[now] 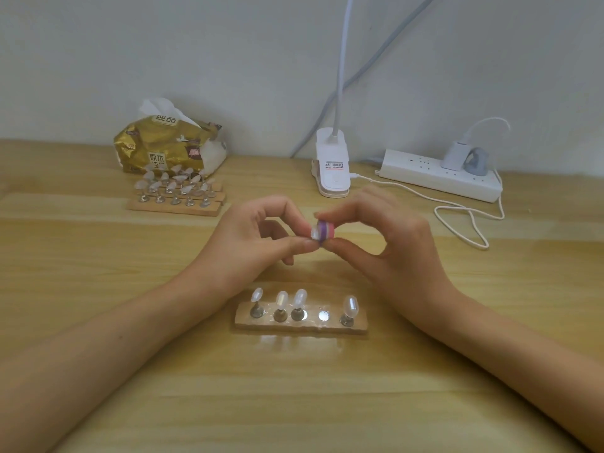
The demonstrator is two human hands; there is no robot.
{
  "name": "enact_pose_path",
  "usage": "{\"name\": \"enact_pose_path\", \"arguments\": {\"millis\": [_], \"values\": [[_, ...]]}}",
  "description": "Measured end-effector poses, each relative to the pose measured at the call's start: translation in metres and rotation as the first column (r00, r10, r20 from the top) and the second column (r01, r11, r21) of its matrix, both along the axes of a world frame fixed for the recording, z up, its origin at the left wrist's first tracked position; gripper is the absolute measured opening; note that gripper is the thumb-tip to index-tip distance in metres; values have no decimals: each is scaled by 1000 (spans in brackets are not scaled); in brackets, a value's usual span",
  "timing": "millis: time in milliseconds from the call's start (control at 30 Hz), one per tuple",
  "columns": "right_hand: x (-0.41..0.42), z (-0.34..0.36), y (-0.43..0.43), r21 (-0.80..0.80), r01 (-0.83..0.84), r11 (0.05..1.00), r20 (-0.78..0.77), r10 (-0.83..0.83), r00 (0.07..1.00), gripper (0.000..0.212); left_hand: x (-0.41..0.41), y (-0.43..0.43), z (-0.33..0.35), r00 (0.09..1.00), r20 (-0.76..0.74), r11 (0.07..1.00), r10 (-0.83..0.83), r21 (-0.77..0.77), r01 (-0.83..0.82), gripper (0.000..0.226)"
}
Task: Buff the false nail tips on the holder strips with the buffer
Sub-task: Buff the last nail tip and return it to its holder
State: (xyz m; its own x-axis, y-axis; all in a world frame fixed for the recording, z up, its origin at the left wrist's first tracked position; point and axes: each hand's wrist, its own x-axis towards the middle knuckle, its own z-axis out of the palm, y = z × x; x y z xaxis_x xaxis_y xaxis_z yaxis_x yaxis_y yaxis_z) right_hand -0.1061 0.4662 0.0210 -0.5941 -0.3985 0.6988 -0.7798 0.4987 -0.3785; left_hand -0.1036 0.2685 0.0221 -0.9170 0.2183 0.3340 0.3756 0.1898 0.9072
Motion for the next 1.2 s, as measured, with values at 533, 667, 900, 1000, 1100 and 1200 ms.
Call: {"name": "enact_pose_path", "arguments": {"millis": [533,667,900,1000,1100,1200], "values": [[4,5,13,-108,21,994,206,2,978,19,11,-4,18,1000,-6,999,4,-36,-5,20],[1,2,19,113,55,992,237,-81,968,18,21,-8,32,993,-34,966,-114,-235,103,8],[-4,-3,18,264,38,964,259,-109,960,22,45,-3,23,957,-63,860,-285,-457,226,16],[-3,-4,17,262,31,965,266,-103,958,20,50,-2,12,966,-118,854,-231,-500,144,14],[-3,-4,17,274,33,961,269,-109,957,19,51,0,4,985,-42,907,-165,-399,135,14],[-3,-4,17,275,28,961,282,-108,953,20,52,0,3,989,-6,924,-150,-356,138,16]]}}
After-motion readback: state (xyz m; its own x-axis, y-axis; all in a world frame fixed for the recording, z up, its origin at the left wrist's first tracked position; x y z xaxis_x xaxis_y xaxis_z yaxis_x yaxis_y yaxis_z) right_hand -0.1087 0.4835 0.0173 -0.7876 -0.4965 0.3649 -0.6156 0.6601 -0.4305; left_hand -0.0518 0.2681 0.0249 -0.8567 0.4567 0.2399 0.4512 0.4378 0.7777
